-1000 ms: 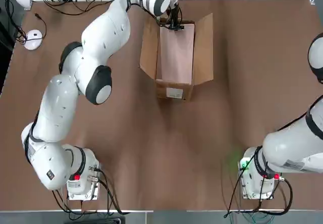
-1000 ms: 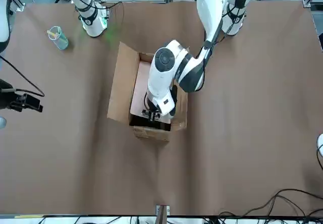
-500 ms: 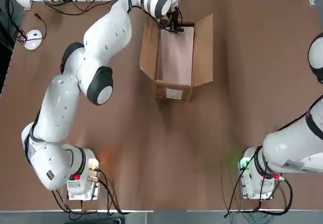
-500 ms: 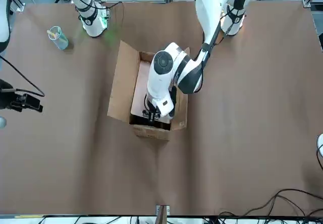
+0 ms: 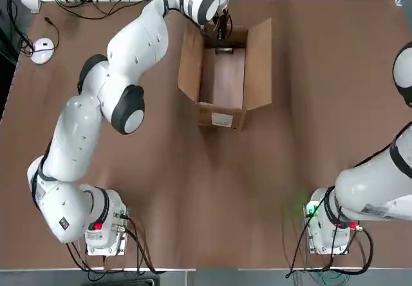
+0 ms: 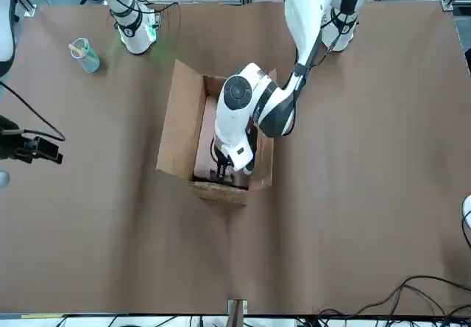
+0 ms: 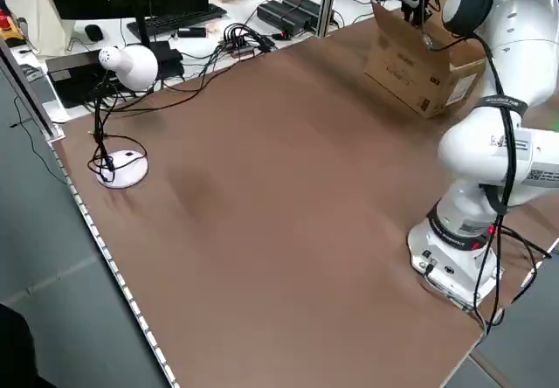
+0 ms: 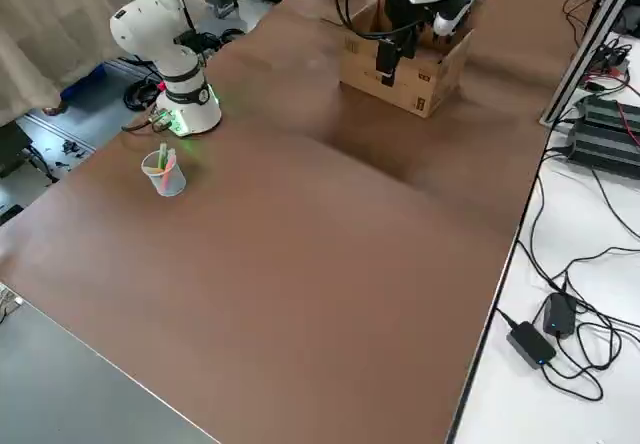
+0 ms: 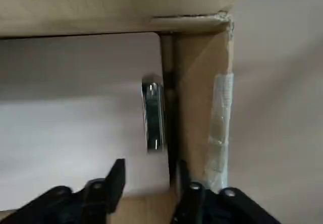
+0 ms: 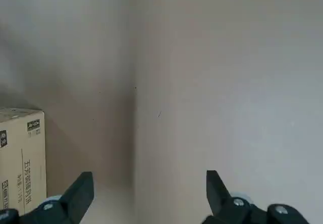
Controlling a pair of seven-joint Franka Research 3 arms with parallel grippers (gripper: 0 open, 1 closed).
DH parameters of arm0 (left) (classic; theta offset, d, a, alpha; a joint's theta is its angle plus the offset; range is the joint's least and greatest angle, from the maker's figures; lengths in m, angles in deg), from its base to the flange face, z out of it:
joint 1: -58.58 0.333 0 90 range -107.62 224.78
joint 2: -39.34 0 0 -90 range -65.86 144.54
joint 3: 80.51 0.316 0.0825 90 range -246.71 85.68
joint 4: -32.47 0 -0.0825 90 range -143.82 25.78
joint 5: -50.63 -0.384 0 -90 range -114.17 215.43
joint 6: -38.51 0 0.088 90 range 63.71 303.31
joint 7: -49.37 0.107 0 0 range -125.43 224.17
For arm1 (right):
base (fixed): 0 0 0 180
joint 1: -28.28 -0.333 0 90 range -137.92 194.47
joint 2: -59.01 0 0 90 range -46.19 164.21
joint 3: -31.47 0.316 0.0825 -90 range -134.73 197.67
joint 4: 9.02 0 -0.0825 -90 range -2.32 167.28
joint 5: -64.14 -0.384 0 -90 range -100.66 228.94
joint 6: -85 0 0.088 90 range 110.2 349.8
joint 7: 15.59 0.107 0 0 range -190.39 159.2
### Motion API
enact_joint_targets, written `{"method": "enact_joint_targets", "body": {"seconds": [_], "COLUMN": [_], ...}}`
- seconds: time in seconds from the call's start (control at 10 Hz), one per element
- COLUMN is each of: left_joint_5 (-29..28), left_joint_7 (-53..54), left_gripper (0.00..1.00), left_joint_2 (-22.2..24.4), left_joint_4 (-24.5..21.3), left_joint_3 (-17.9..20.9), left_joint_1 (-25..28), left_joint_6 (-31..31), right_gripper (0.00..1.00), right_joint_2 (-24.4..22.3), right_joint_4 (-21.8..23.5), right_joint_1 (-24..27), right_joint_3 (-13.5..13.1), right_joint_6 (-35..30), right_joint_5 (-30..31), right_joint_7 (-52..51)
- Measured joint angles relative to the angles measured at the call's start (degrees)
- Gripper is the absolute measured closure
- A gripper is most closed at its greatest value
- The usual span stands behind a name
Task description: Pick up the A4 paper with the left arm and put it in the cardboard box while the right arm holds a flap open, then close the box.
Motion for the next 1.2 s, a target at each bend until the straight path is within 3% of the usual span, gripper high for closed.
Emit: {"method": "enact_joint_targets", "body": {"seconds": [0.1, 0.6, 1.2], "left_joint_5": [0.0, -0.7, -3.5], "left_joint_7": [0.1, 2.6, 10.3], "left_gripper": [0.31, 0.0, 0.0], "left_joint_2": [0.0, 0.9, 11.0], "left_joint_4": [0.0, 0.8, 1.4], "left_joint_3": [0.0, 0.2, 0.4], "left_joint_1": [0.0, 0.0, 0.4], "left_joint_6": [0.0, -3.1, -20.0], "right_gripper": [0.01, 0.01, 0.01], "right_joint_2": [0.0, 0.0, 0.0], "right_joint_4": [0.0, 0.0, 0.0], "right_joint_1": [0.0, 0.0, -0.4], "right_joint_3": [0.0, 0.0, 0.2], "right_joint_6": [0.0, 0.0, 0.0], "right_joint_5": [0.0, 0.0, -0.1], "right_joint_7": [0.0, 0.0, -0.1]}}
